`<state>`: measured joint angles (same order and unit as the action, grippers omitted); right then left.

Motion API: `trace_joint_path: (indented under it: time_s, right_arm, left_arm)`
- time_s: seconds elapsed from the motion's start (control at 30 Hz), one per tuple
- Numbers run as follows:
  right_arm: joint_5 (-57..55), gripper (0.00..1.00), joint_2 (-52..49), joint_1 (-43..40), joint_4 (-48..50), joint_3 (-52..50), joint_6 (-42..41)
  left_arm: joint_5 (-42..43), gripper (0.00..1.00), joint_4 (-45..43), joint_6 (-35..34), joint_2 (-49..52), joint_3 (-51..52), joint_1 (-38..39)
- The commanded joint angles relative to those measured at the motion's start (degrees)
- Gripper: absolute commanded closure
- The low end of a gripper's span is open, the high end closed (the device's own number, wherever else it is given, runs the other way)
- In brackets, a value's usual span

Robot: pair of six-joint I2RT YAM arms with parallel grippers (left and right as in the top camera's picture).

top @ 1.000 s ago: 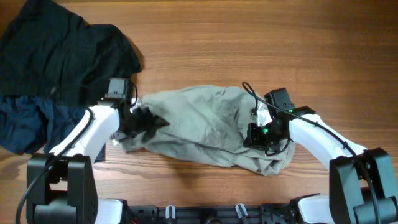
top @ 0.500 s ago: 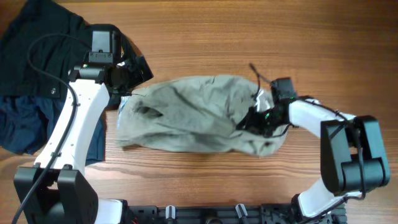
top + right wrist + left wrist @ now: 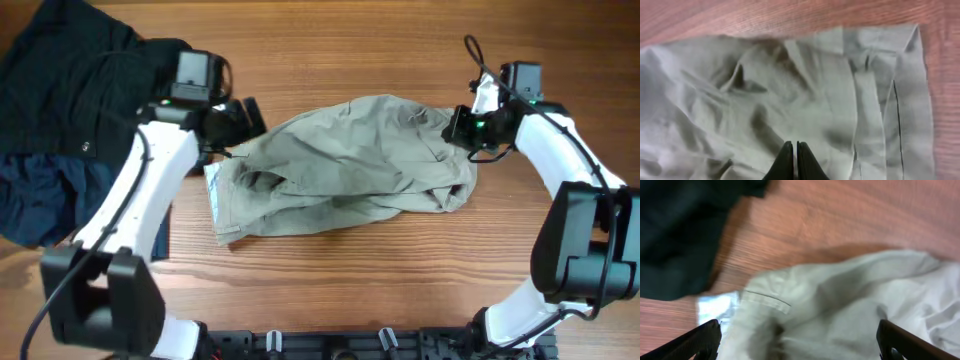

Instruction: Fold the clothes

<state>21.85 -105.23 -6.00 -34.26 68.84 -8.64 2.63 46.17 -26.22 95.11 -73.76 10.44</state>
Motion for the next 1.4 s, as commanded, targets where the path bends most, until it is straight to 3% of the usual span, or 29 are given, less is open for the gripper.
trace_joint_path:
  time_s: [0.0,0.03,0.07,0.1,0.13,0.17,0.23,0.63,1.0,1.13,1.17,1.3,1.37]
  right_arm:
    - [5.40,0.93,-0.94,0.57,-6.32,6.43,6.12]
    - [7.32,0.83,-0.92,0.57,-9.64,8.59,7.74]
    - [9.44,0.76,-0.81,0.68,-13.05,10.69,9.07]
    - [10.34,0.70,-0.59,0.70,-15.02,11.80,9.57]
    - [11.02,0.65,-0.35,0.68,-17.07,12.92,9.53]
    - [11.54,0.62,-0.28,0.68,-18.12,13.51,9.51]
    - [12.96,0.55,-0.17,0.28,-19.10,14.10,9.49]
    - [14.25,0.46,-0.17,-0.02,-20.00,14.10,6.95]
    - [12.02,0.37,-0.17,-2.16,-16.85,14.10,1.01]
    - [7.04,0.38,-0.17,-6.03,-20.87,14.10,-2.05]
    - [6.01,0.38,-0.17,-6.95,-21.94,14.10,-2.03]
    - [1.51,0.35,-0.20,-11.85,-26.82,13.66,-1.40]
    - [1.53,0.33,-0.22,-12.24,-27.58,12.59,-0.31]
  left_arm:
    - [-0.72,0.00,-0.31,0.22,3.13,-0.39,2.56]
    - [-0.63,0.01,-0.07,0.22,3.63,-0.37,2.97]
    - [-0.61,0.08,0.20,0.26,4.20,-0.37,3.39]
    - [-0.61,0.26,0.37,0.26,4.76,-0.35,3.69]
    - [-0.61,0.59,0.59,0.26,5.60,-0.35,4.15]
    - [-0.59,0.81,0.63,0.24,6.27,-0.35,4.50]
    - [-0.55,0.96,0.59,0.22,7.63,-0.35,5.25]
    - [-0.42,0.96,-8.85,0.26,23.06,-0.35,10.34]
    - [-3.91,0.96,-32.48,0.55,25.55,-0.50,10.32]
    - [-4.22,0.71,-27.17,2.75,23.91,-2.21,9.29]
    - [-4.22,0.69,-26.18,3.30,22.97,-2.40,9.03]
    - [-4.22,0.41,-23.47,3.48,14.45,-2.45,6.91]
    - [-4.22,0.33,-21.20,3.48,10.29,-2.45,6.03]
